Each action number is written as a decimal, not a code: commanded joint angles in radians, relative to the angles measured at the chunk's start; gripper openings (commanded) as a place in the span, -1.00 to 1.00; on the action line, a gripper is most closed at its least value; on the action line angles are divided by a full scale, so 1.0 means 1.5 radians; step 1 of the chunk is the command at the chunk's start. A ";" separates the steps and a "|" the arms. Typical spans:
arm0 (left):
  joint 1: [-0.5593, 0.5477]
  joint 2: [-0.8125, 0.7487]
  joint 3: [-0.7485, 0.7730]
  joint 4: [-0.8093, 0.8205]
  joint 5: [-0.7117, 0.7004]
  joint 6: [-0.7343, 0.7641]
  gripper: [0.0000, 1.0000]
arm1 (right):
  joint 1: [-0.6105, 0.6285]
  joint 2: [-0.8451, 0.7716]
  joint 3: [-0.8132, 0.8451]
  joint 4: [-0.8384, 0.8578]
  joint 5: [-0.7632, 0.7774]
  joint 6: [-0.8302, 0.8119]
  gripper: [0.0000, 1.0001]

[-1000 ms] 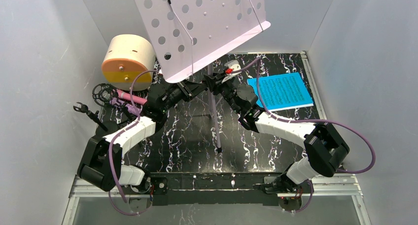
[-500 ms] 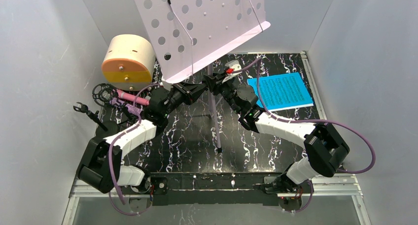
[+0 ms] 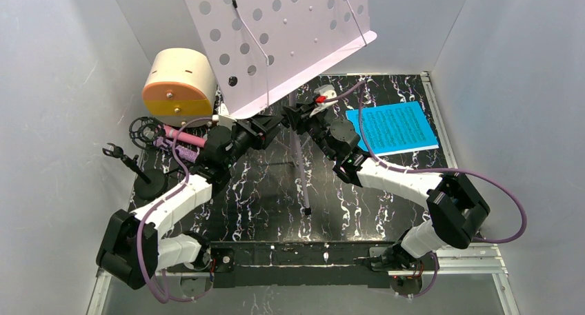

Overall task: Pack up the instrument practice props
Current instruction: Unscrew the knob on the music stand.

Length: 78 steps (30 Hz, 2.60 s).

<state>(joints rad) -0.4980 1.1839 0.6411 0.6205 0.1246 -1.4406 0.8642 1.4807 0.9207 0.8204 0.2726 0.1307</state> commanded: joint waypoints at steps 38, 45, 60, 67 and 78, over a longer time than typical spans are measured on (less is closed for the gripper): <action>-0.025 -0.046 0.008 0.071 0.261 1.417 0.48 | -0.001 0.016 0.012 -0.101 -0.039 0.040 -0.97; -0.044 -0.026 0.009 0.062 0.237 1.466 0.16 | -0.001 0.019 0.015 -0.105 -0.039 0.039 -0.97; -0.044 0.018 0.036 0.035 0.223 1.480 -0.24 | -0.001 0.023 0.013 -0.105 -0.036 0.045 -0.97; -0.044 0.026 0.028 -0.010 0.177 1.524 -0.47 | -0.001 0.032 0.013 -0.103 -0.036 0.051 -0.97; -0.050 0.023 0.013 0.033 0.172 1.484 -0.22 | -0.001 0.036 0.017 -0.103 -0.040 0.068 -0.97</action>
<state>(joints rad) -0.5655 1.2064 0.6743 0.6785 0.4088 0.8337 0.8577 1.4914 0.9466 0.7853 0.2211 0.1089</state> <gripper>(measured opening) 0.372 0.329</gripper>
